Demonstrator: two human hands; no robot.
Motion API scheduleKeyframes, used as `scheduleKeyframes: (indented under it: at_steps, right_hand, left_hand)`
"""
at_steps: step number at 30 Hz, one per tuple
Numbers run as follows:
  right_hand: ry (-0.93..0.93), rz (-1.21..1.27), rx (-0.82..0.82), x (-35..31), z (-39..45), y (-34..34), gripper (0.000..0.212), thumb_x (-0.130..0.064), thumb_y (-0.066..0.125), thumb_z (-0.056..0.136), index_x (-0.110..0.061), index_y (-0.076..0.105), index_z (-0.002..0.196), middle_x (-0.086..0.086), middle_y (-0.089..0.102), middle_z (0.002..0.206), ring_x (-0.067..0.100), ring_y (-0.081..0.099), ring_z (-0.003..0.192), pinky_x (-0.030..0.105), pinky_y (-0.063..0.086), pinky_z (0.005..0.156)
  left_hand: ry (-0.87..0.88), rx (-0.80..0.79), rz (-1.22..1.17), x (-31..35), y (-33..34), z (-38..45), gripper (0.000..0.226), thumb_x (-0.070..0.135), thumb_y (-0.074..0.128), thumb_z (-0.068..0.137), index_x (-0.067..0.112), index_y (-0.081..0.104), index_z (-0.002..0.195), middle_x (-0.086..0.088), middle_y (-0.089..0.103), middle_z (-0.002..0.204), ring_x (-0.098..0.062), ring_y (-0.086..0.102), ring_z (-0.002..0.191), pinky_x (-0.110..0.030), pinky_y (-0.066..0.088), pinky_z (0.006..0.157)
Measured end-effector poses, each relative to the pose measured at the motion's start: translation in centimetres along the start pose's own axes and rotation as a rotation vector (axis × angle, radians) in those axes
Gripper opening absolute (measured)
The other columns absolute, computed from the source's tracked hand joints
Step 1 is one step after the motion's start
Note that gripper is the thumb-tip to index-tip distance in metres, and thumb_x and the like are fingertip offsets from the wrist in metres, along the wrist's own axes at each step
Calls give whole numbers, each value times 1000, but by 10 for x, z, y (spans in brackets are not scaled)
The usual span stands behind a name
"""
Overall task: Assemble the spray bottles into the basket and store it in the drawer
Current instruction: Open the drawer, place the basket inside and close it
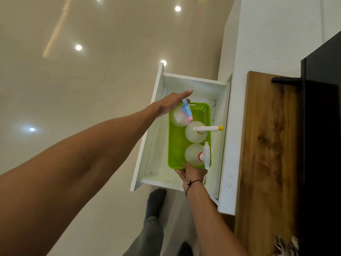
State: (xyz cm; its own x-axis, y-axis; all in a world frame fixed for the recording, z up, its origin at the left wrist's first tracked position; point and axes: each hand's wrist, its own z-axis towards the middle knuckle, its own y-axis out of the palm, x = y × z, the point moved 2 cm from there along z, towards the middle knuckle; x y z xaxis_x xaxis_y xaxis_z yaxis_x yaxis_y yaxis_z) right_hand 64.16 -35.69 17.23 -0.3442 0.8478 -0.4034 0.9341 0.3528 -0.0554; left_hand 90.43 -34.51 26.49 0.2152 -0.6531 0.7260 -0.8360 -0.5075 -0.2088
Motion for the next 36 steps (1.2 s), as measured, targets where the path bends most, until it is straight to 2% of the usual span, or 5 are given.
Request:
scheduleKeyframes:
  at_steps: [11,17,23,28,36]
  right_hand:
    - [23,82,170,3,83,59,57,16,62,85,-11,43,132,22,60,132,45,67,111,44,63,57]
    - [40,100,200,20,132,75,61,16,66,81,-15,40,127,22,56,132,46,64,112,39,60,47]
    - [50,109,167,30,154,83,64,19,59,84,-12,40,136,23,56,137,47,64,116,43,63,53]
    - [61,202,127,35,161,87,69,26,52,86,-9,36,143,23,53,146,48,61,123,43,64,54]
    - [169,125,-53,36,164,80,55,22,39,100,2,47,151,17,61,126,28,51,104,45,50,113]
  left_hand:
    - [-120,122,-534,-129,58,26,48,61,25,110,41,47,148,12,52,143,-10,48,129,-41,39,101]
    - [-175,61,-610,-169,76,43,37,57,24,112,48,60,113,46,71,86,27,65,81,-5,53,58]
    - [-205,100,-560,-188,79,62,42,61,22,111,46,57,129,32,63,110,28,64,78,-10,54,66]
    - [-223,44,-479,-188,83,60,64,61,17,111,31,43,161,4,51,160,-7,50,136,-30,40,107]
    - [-250,59,-422,-182,79,54,64,60,21,112,25,38,162,-5,44,165,-18,43,146,-32,34,110]
